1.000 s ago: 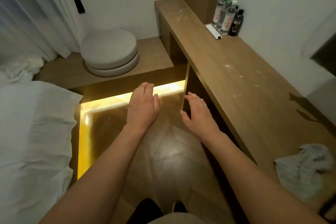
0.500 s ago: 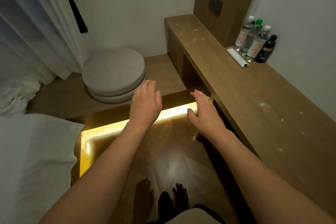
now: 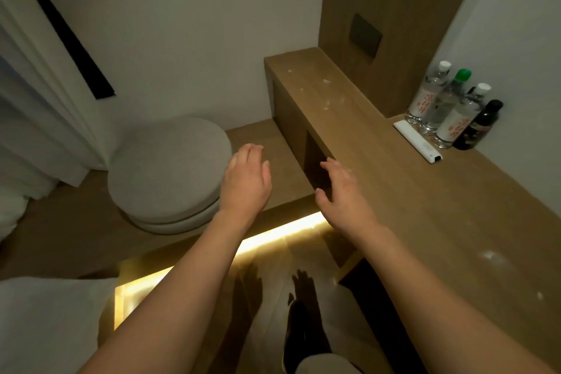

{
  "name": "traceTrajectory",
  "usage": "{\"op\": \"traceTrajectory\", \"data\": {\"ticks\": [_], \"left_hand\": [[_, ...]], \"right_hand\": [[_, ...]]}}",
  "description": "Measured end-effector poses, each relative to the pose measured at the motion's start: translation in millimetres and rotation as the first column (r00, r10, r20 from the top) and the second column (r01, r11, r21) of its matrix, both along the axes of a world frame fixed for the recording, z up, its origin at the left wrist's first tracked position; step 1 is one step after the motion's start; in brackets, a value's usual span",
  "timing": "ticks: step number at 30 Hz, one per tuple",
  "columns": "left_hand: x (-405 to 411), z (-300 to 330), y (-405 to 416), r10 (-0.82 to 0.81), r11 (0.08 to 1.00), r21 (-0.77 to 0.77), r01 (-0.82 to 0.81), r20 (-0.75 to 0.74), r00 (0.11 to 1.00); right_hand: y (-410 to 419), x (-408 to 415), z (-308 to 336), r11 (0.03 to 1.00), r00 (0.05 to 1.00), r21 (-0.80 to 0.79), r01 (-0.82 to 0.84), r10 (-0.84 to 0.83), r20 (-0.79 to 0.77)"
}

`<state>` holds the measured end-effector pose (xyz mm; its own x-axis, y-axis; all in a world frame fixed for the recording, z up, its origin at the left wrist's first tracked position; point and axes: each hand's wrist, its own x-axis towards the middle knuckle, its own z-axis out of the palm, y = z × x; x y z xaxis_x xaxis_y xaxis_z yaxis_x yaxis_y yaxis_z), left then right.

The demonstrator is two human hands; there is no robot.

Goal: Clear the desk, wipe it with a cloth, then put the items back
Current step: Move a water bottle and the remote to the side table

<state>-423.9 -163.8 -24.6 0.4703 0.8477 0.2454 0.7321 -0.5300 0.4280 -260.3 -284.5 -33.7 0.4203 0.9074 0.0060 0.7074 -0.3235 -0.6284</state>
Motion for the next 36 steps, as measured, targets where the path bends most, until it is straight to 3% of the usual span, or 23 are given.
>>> {"op": "traceTrajectory", "data": {"ticks": [10,14,20,29,32,36], "left_hand": [[111.3,5.4,124.6,-0.147,0.989,0.035,0.147,0.011,0.989],[174.1,-0.1,150.4,-0.310,0.951,0.005,0.311,-0.009,0.951],[267.6,5.5,157.7,-0.577,0.817,-0.013,0.577,-0.014,0.817],[378.6,-8.2,76.6,-0.865,0.501,-0.078,0.862,0.003,0.502],[405.1,-22.4,44.0,-0.906,0.424,-0.108,0.899,-0.039,0.422],[433.4,-32.6,23.6,-0.913,0.409,-0.148,0.901,-0.058,0.405]], "right_hand": [[95.2,89.5,7.5,0.989,0.989,-0.033,0.144,-0.145,-0.035],[101.2,129.7,8.2,0.945,0.945,-0.042,0.324,-0.325,-0.026],[82.0,173.6,15.3,0.802,0.803,-0.026,0.596,-0.596,0.002],[-0.5,200.8,-3.7,0.495,0.496,-0.063,0.866,-0.868,0.002],[-28.6,211.6,-14.9,0.449,0.450,-0.076,0.890,-0.893,-0.012],[-48.1,239.5,-27.7,0.474,0.472,-0.098,0.875,-0.880,-0.051]]}}
